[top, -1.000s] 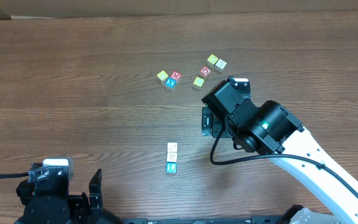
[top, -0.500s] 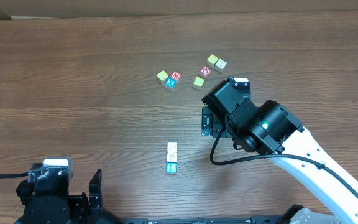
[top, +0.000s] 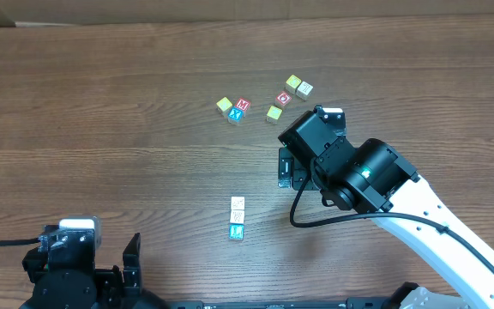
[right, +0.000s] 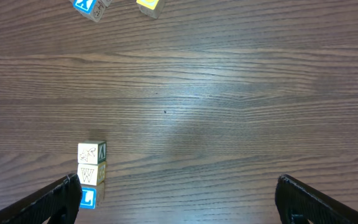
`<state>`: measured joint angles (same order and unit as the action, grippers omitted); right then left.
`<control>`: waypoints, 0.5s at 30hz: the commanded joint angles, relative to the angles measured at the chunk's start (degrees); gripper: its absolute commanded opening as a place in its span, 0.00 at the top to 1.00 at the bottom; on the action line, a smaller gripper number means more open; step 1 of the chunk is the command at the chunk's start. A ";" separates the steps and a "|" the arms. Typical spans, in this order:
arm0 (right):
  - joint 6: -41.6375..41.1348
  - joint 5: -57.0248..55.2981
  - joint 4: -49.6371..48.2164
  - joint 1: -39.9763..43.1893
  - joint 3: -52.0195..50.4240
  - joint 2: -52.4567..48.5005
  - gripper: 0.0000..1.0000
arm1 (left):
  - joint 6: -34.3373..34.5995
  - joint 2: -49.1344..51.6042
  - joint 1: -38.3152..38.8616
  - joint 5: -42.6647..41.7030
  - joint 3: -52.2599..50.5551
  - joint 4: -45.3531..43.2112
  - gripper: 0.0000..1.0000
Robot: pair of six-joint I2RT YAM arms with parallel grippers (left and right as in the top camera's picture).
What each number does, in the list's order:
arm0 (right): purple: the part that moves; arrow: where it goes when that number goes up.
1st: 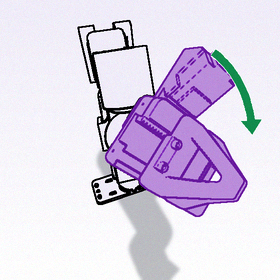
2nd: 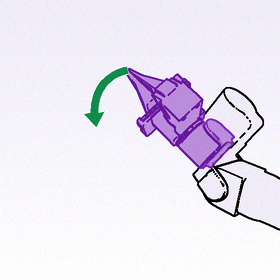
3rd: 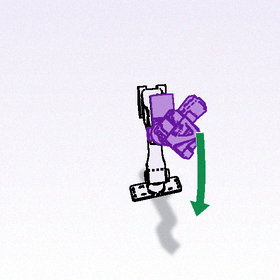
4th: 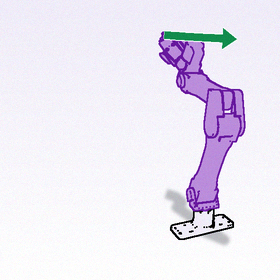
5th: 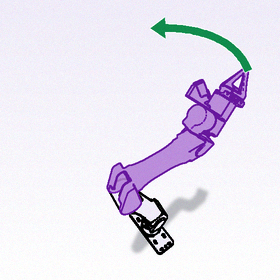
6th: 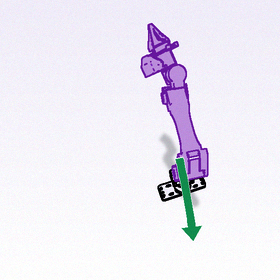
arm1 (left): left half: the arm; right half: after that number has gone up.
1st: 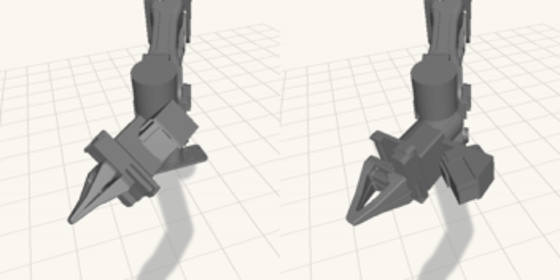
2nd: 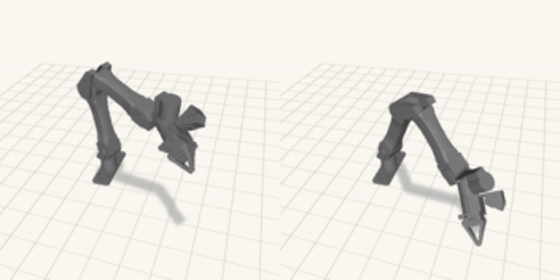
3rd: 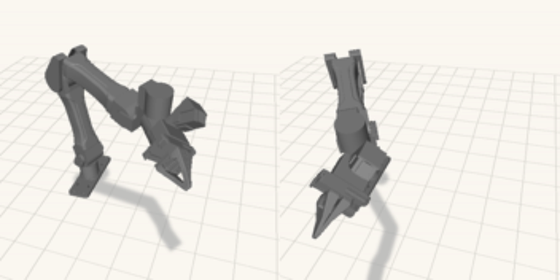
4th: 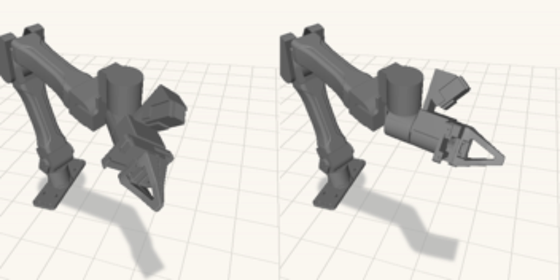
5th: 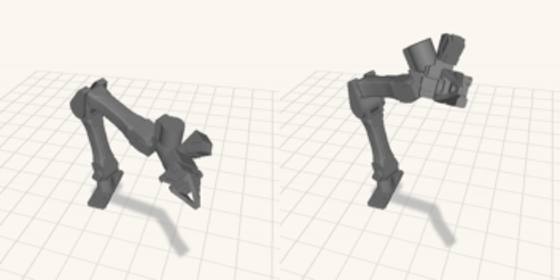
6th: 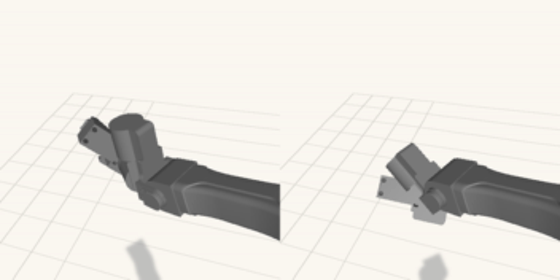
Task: Flip 5 blocks
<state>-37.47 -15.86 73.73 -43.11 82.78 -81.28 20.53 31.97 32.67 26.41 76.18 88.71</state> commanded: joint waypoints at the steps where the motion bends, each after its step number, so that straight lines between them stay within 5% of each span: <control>1: -0.07 -0.46 -0.13 0.11 1.60 0.44 0.00 | -1.27 -0.59 0.37 0.96 0.81 -0.04 0.00; 15: -0.07 5.68 -0.13 0.11 1.57 0.44 0.00 | -1.27 -0.59 0.37 0.96 0.81 -0.04 0.00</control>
<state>-37.50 -12.01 73.73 -43.13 82.78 -81.28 20.53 31.97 32.67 26.41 76.18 88.71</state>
